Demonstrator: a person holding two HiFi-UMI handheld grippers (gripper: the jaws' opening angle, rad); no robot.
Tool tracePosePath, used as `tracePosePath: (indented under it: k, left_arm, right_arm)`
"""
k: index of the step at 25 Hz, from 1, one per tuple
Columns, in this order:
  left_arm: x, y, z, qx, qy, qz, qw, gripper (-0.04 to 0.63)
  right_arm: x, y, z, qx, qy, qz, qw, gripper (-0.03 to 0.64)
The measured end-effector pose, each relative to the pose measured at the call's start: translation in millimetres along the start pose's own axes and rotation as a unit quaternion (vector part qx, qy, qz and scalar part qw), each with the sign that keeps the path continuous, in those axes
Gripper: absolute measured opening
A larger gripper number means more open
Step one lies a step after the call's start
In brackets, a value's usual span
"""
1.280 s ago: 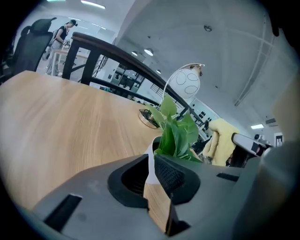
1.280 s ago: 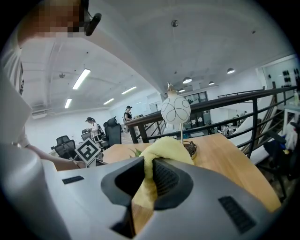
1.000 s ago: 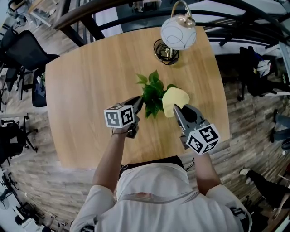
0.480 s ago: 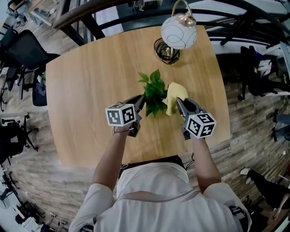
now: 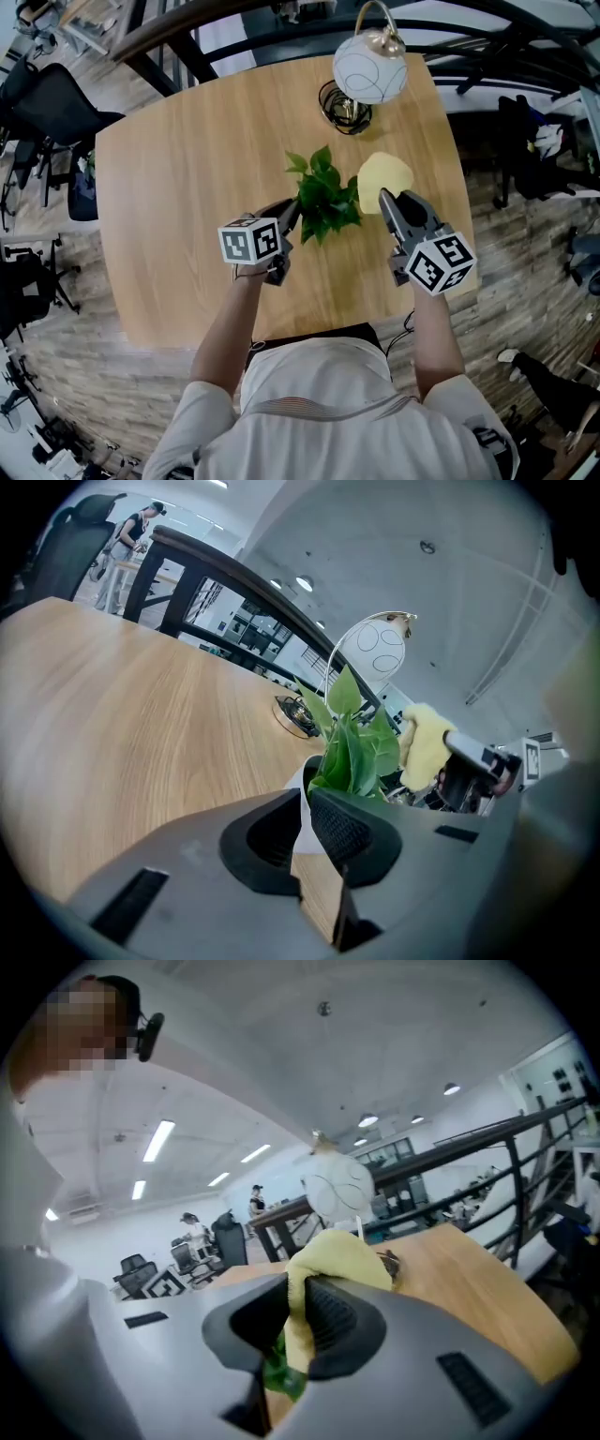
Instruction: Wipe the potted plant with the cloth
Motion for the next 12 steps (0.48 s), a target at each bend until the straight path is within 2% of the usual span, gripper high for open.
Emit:
tracePosePath:
  k: [3, 5, 6, 8, 10, 12]
  left_arm:
    - [-0.6, 0.1, 0.4, 0.001, 0.002, 0.000, 1.0000, 0.034]
    - [-0.2, -0.1, 0.1, 0.001, 0.004, 0.001, 1.0000, 0.034]
    - [0.0, -0.1, 0.0, 0.001, 0.004, 0.001, 1.0000, 0.034]
    - [0.4, -0.8, 0.4, 0.002, 0.004, 0.000, 1.0000, 0.034]
    - [1.4, -1.1, 1.3, 0.004, 0.005, -0.002, 1.0000, 0.034]
    - [1.6, -0.3, 1.3, 0.007, 0.006, -0.002, 1.0000, 0.034]
  right_arm:
    - [26.2, 21.8, -43.2, -0.026, 0.100, -0.004, 0.995, 0.094]
    - [55.4, 14.3, -60.3, -0.023, 0.162, -0.044, 0.986, 0.094]
    - [70.7, 6.0, -62.9, -0.025, 0.172, -0.070, 0.982, 0.094]
    - [91.8, -8.9, -53.2, -0.034, 0.144, -0.102, 0.984, 0.094]
    - [94.3, -10.8, -28.8, -0.012, 0.101, -0.090, 0.991, 0.095]
    - [87.6, -6.3, 0.9, 0.032, 0.065, -0.064, 0.995, 0.094]
Point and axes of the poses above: the fingertips, and each gripper's own axes: x forward along the fingers, z to its right, y out of its top, the point moved 3 cm from there along -x, backward along the fingers, and after that the axes turned 14 degrees about -z, right-handed, at the moved point
